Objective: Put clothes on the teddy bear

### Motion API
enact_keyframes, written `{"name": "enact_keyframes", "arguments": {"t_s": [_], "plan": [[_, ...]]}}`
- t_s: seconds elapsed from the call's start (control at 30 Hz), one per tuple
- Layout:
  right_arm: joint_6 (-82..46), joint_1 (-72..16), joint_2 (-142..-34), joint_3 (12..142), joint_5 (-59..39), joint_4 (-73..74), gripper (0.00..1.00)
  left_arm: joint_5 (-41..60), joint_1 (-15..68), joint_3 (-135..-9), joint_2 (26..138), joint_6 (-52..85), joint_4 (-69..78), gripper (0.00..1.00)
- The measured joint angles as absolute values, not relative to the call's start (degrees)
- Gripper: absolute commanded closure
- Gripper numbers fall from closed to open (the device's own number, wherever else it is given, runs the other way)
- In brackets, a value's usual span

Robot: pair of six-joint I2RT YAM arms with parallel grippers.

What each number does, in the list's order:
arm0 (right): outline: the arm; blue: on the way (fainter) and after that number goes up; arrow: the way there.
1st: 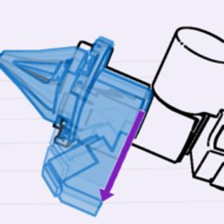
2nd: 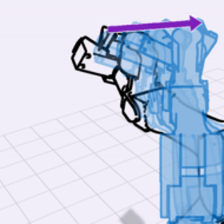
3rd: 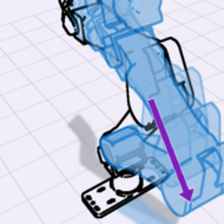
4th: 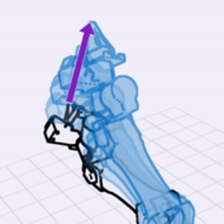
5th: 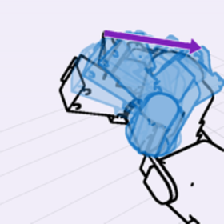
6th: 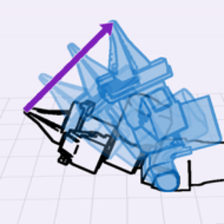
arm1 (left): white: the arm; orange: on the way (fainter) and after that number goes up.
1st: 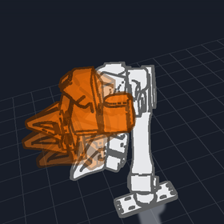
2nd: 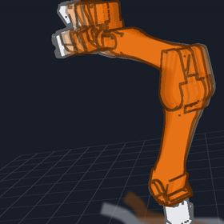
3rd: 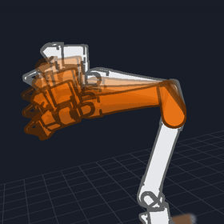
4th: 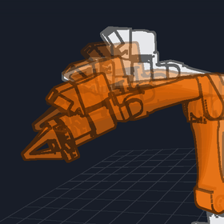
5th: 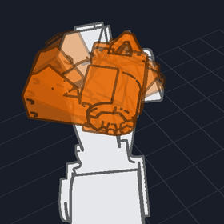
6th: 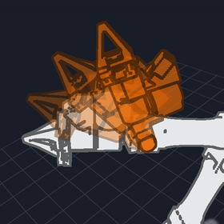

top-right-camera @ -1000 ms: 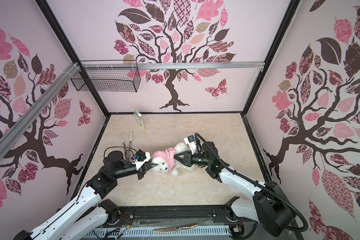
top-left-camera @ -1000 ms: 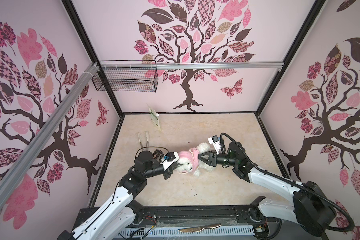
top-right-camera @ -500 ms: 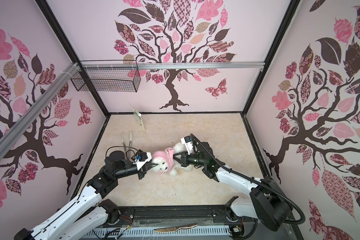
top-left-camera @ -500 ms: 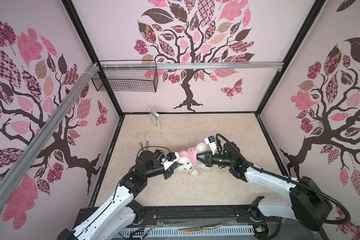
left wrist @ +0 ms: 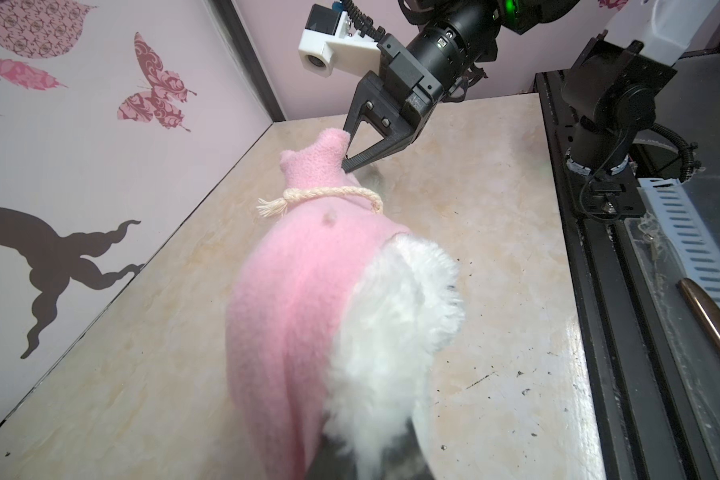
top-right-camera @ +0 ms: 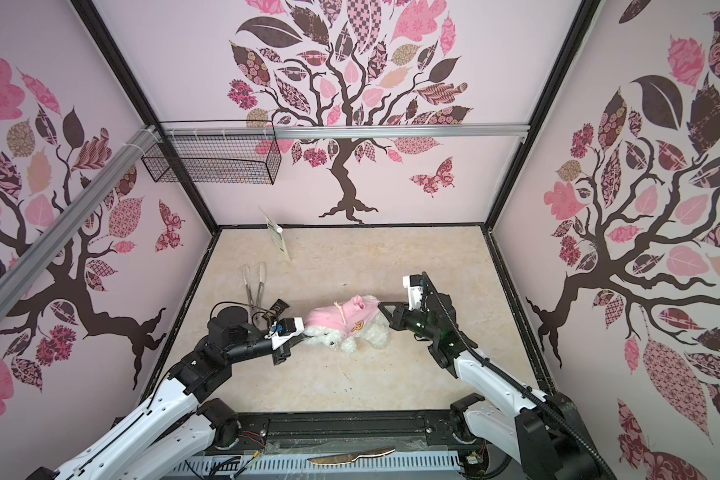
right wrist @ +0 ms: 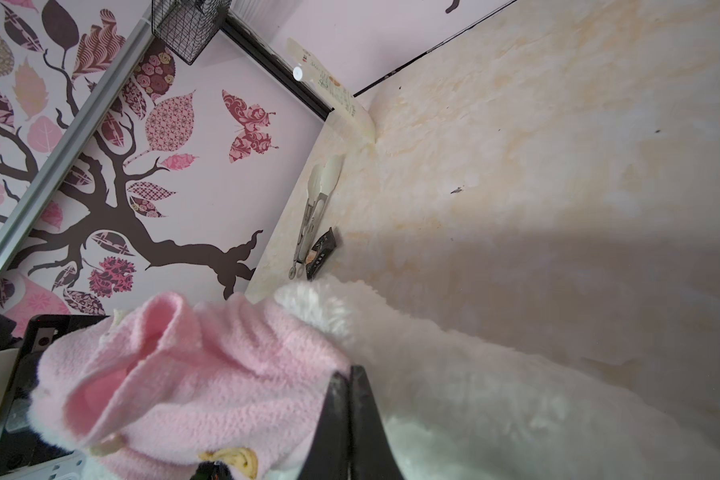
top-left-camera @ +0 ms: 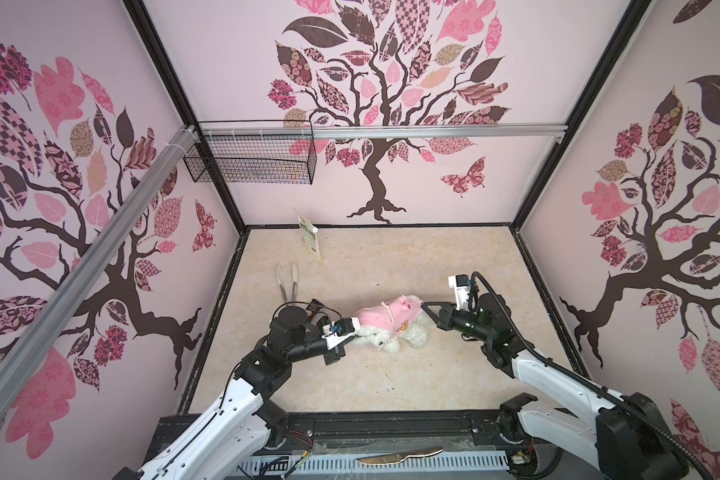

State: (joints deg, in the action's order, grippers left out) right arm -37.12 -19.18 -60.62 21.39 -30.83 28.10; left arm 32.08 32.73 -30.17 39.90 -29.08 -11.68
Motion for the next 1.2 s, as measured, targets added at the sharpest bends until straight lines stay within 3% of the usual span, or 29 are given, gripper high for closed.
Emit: {"name": "enact_keyframes", "arguments": {"t_s": [0.23,0.4,0.53,0.67,0.83,0.93,1.03,1.1,1.2], "plan": [[-39.2,-16.0,-64.1,18.6,-38.2,33.8,1.0,32.7,32.7,-27.8,38.9,-27.6,-9.7,1.0],[-32.6,-20.2,-62.2,20.3,-32.8,29.4,0.72,32.5,32.6,-29.7,41.4,-31.7,-13.3,1.0],[-26.0,-24.6,-53.7,20.7,-26.7,25.1,0.54,32.0,32.6,-33.8,42.8,-37.0,-17.6,1.0],[-20.4,-27.6,-45.1,21.8,-24.0,24.4,0.4,31.2,32.6,-37.8,43.6,-43.9,-21.1,1.0],[-10.1,-39.2,-47.0,31.3,-21.7,20.7,0.3,29.8,32.7,-40.7,44.6,-51.1,-23.9,1.0],[-3.7,-48.0,-52.2,37.1,-20.2,18.1,0.29,29.2,33.0,-40.8,44.7,-53.1,-24.4,1.0],[-0.7,-51.4,-59.6,42.2,-21.4,16.1,0.32,28.9,33.5,-40.8,44.7,-54.5,-24.9,1.0],[0.1,-51.4,-63.9,44.4,-22.1,15.0,0.43,28.8,33.7,-40.8,44.7,-55.0,-25.0,1.0],[-0.1,-51.3,-68.6,46.2,-22.8,13.7,0.68,28.4,33.9,-40.8,44.7,-55.4,-25.1,1.0]]}}
